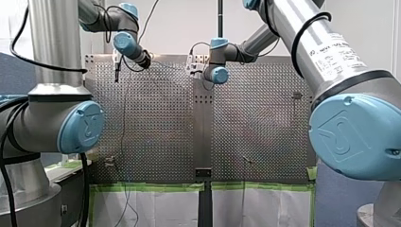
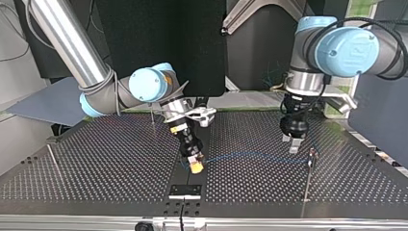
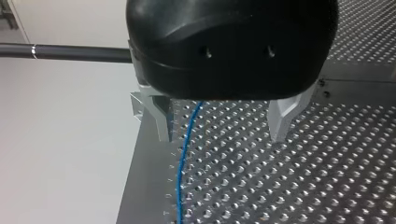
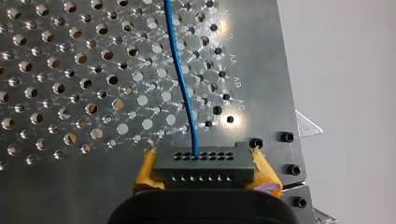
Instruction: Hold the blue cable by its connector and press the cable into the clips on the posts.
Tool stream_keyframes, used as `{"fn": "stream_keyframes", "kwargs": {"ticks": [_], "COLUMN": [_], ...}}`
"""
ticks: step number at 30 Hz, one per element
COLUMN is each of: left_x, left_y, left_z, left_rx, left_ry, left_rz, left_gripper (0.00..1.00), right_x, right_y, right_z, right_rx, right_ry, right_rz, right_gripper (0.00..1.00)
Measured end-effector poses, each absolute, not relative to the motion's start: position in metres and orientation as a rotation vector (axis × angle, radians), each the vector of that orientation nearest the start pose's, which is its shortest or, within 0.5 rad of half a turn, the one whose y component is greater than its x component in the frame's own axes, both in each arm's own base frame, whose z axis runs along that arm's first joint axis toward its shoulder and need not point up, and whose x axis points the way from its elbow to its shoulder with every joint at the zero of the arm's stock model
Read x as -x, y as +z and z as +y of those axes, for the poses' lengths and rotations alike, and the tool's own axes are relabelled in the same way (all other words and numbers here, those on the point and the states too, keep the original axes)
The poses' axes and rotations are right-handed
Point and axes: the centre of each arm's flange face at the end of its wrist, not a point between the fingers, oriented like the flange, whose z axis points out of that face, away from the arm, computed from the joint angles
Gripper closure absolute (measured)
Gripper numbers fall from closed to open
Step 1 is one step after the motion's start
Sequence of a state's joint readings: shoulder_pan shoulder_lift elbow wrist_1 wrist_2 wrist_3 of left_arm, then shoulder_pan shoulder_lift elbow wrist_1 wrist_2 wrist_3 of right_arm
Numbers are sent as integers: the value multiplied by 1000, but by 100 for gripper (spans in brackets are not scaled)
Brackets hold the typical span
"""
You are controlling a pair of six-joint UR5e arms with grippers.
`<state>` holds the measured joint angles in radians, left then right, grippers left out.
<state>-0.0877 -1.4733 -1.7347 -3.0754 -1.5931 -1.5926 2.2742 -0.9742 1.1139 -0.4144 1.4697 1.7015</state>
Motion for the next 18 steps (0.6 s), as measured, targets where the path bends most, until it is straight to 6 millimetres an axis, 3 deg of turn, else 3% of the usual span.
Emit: {"fn": "stream_keyframes", "kwargs": {"ticks": [18], "left_x": [-491], "left_y": [470], "left_z": [-186], "left_rx": [9], "left_ry": [-33], "left_rz": [1540], "left_gripper": [0], "right_x": [-594], "right_y": [390], "right_z": [-479], "right_rx": [-1489], "right_ry": [2043], "right_rz": [-686], "right_gripper": [100]}}
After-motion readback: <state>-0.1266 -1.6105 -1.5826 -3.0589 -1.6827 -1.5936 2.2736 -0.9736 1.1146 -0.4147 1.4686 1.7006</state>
